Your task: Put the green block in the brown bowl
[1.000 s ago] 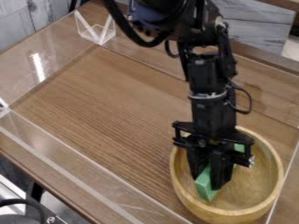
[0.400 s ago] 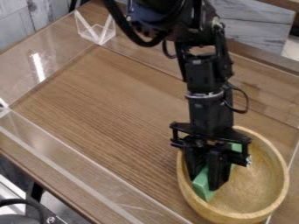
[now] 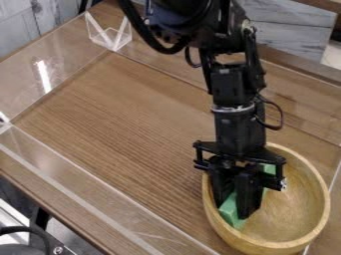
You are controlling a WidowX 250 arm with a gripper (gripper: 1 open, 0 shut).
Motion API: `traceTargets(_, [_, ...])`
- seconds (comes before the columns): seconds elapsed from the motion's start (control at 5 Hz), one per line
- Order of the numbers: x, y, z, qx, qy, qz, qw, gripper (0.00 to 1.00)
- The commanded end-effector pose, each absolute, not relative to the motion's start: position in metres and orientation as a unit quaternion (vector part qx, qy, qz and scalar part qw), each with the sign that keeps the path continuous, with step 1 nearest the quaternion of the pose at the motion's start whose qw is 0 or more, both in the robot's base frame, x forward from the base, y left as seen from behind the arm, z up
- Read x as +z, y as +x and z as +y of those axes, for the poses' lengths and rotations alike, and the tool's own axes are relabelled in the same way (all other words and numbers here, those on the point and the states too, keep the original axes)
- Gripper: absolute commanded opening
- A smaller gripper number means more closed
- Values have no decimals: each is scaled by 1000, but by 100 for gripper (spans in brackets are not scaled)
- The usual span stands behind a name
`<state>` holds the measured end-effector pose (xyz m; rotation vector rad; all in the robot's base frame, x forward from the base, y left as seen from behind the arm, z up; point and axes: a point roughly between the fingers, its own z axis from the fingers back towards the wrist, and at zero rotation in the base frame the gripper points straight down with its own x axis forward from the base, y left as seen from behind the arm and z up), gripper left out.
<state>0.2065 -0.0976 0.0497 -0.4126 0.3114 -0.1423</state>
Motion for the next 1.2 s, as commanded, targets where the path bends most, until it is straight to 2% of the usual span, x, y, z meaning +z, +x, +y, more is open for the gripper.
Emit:
traceTargets(0.0, [58,215,-98,-74,-212,138,965,0])
traceTargets(1.0, [59,209,-97,-71,-223,164,958,0])
